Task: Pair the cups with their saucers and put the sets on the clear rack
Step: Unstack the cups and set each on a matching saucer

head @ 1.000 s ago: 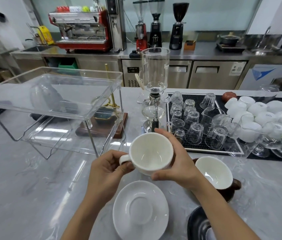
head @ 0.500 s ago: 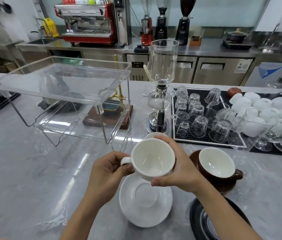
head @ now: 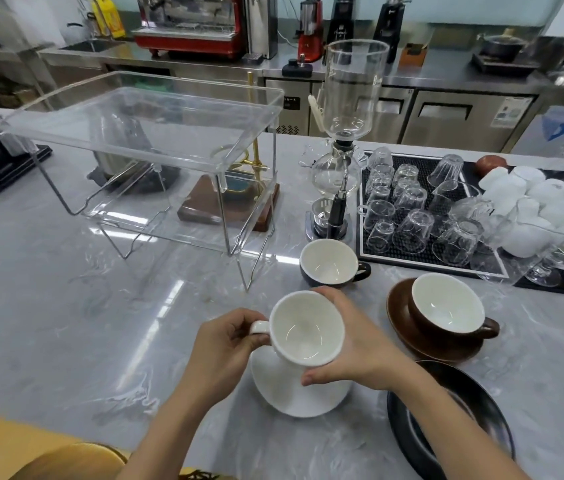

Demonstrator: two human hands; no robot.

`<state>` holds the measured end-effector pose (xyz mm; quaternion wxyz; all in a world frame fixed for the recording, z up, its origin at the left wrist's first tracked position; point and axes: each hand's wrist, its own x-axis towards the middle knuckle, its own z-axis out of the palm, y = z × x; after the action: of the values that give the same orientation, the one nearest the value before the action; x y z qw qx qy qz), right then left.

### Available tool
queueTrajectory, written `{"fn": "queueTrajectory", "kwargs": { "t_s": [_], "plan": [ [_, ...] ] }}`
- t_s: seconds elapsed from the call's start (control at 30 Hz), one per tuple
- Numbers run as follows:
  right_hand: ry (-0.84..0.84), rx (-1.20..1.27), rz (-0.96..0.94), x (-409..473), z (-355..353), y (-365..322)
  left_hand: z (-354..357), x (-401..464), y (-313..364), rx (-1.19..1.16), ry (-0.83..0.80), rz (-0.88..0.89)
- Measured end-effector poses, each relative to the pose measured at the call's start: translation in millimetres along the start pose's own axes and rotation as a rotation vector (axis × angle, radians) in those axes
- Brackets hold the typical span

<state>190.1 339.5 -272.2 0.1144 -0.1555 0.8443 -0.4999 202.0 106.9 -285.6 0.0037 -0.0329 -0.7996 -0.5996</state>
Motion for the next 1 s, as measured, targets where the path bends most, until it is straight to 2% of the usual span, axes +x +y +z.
{"fn": "queueTrajectory", "kwargs": {
  "t_s": [0.4, 0.63, 1.0],
  "plan": [
    [-0.006, -0.061, 0.001, -4, 16, 11, -2, -11, -26, 0.105, -0.030, 0.019],
    [-0.018, -0.088, 0.019, -7, 16, 14, 0, -12, -27, 0.133, -0.057, 0.095],
    [-0.037, -0.089, 0.019, -6, 18, 14, -2, -15, -29, 0.218, -0.055, 0.118]
  ]
}}
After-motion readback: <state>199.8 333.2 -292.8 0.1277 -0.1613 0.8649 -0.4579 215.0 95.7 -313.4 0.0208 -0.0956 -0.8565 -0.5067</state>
